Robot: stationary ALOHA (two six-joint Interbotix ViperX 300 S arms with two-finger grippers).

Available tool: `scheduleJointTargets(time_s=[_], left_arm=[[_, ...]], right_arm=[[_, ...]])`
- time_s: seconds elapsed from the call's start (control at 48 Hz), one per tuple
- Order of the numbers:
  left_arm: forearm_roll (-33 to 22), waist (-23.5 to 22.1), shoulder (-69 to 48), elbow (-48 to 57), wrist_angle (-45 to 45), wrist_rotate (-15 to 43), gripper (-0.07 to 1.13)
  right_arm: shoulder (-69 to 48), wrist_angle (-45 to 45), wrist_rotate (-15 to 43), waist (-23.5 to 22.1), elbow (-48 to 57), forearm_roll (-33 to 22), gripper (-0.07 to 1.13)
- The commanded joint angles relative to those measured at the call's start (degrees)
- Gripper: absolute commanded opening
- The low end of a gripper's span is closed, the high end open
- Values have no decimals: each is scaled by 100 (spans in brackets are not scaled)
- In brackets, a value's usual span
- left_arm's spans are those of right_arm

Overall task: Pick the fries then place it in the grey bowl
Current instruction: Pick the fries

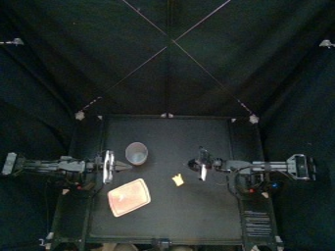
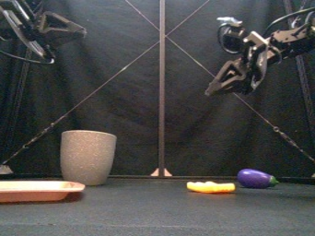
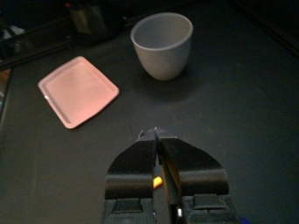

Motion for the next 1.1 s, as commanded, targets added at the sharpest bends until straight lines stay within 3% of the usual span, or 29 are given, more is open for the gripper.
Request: scheduleJointTargets(time_s=[0.021,0.104,0.146,0.438,0.667,0.75,0.854,0.979,1.104], left_arm=[[0,26,26,-123,-9,9,2],[9,44,26,-105,-18,9,2],[18,62,26,-88,-18,9,2],[0,132,26,44,-18,9,2],[0,132,26,53,-18,9,2],[0,141,26,70,-18,9,2],[0,132,26,79,-18,9,2],[0,141,26,105,-18,0,2],[0,141,26,149,-18,-26,2]], right_arm=[[70,44,0,-70,-255,220,83],[211,79,-9,-97,-378,448,107],[272,105,-9,-79,-431,536,110],[1037,958,0,211,-976,993,103],[1564,3744,70,255,-1547,1011,102],[1775,4544,334,123,-1696,984,101],[2004,4852,1046,44,-1872,650,101],[2109,4737,2136,114,-2101,-554,101],[2180,4271,3366,580,-2180,-1485,101]])
